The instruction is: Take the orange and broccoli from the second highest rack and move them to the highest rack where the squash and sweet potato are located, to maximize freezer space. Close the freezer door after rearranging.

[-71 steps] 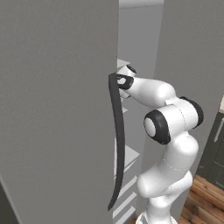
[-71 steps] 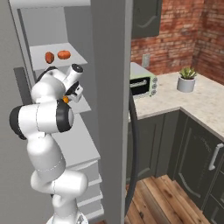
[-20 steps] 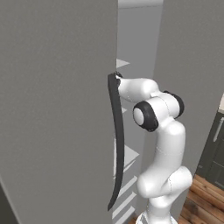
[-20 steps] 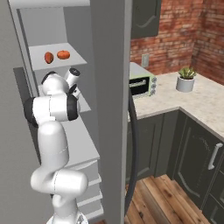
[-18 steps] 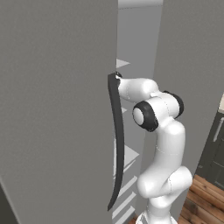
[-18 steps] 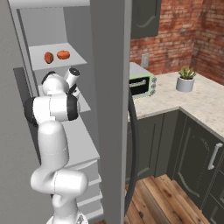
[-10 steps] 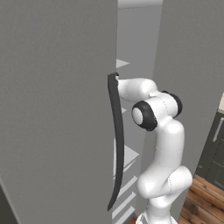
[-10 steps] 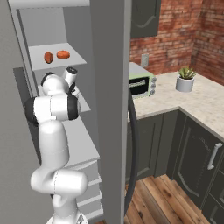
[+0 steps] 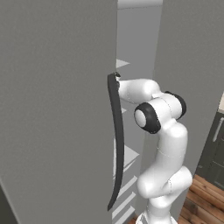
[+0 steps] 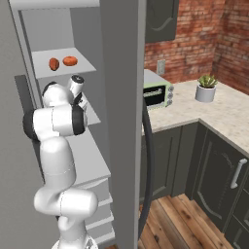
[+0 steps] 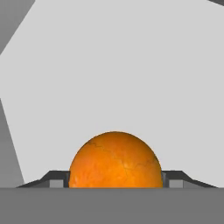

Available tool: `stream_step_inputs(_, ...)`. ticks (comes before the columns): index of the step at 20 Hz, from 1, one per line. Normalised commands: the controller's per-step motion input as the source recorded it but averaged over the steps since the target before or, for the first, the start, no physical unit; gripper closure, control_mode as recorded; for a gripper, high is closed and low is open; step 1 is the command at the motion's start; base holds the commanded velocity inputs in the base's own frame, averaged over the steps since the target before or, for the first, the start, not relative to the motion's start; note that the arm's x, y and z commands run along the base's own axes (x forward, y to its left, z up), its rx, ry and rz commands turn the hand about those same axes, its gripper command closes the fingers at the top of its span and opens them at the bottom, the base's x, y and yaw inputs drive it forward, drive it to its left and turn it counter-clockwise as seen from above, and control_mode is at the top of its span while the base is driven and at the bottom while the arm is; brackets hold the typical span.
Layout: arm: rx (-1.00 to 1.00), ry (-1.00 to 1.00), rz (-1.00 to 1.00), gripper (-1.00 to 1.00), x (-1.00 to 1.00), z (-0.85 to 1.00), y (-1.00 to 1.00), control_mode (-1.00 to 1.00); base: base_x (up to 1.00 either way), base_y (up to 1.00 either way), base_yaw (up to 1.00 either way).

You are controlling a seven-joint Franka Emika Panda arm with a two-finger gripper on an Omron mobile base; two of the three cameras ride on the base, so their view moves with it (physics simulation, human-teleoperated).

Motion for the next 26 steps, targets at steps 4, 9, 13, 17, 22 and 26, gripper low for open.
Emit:
stream_step_inputs(4, 0.01, 0.0, 0.0, 1.0, -0.56, 0.0, -0.28, -1.0, 0.0, 0.0, 0.0)
stream_step_inputs(9, 0.03, 0.0, -0.07, 1.0, -0.4, 0.18, -0.38, -1.0, 0.0, 0.0, 0.0)
stream_step_inputs(13, 0.02, 0.0, -0.09, 1.0, -0.27, 0.41, -0.33, -1.0, 0.0, 0.0, 0.0)
stream_step_inputs(17, 0.07, 0.0, -0.11, 1.0, -0.32, 0.5, -0.32, -1.0, 0.0, 0.0, 0.0)
stream_step_inputs(22, 0.15, 0.0, -0.11, 1.0, -0.38, 0.63, -0.31, -1.0, 0.0, 0.0, 0.0)
stream_step_inputs(26, 0.21, 0.0, -0.1, 1.0, -0.53, 0.56, -0.3, -1.0, 0.0, 0.0, 0.0)
